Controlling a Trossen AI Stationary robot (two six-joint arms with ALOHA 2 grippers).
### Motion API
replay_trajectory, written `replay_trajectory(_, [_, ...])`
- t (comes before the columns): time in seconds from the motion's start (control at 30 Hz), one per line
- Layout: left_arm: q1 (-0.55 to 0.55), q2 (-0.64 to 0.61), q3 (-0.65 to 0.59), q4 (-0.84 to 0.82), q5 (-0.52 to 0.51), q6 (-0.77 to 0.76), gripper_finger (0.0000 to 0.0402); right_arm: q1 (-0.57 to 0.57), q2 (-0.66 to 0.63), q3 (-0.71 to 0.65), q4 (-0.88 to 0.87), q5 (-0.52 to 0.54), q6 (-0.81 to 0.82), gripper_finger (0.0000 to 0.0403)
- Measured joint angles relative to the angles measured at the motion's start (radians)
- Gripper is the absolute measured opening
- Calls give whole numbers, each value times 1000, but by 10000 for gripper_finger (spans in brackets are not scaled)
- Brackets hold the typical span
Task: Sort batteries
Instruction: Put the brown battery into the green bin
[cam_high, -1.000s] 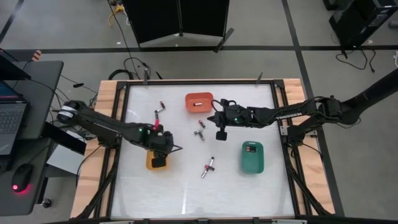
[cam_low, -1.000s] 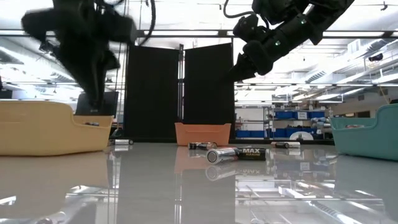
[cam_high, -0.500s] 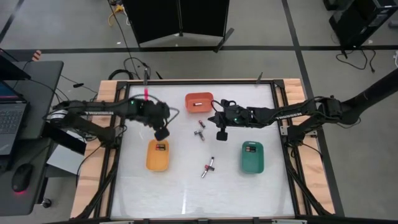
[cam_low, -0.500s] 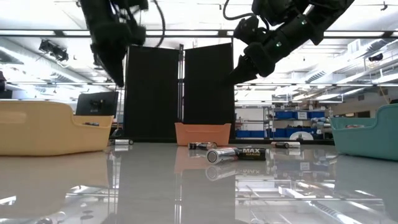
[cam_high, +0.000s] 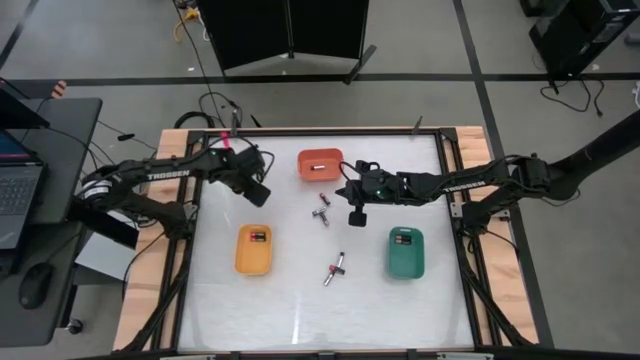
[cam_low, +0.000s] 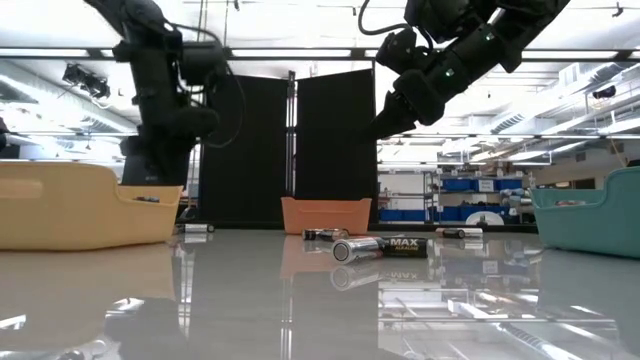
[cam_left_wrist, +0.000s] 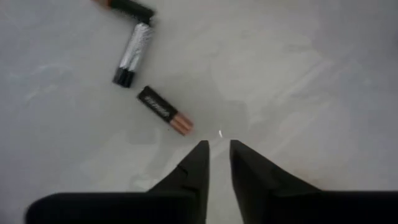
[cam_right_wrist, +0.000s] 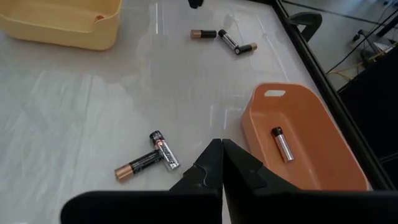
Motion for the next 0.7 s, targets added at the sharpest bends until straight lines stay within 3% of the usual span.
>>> replay_trajectory(0.33, [60,0,-115,136,5,-83,174,0,0,0,-4,0,0,11])
replay_trajectory(0.7, [65,31,-205,274,-23,-119,182,0,0,0,-4,0,0,11])
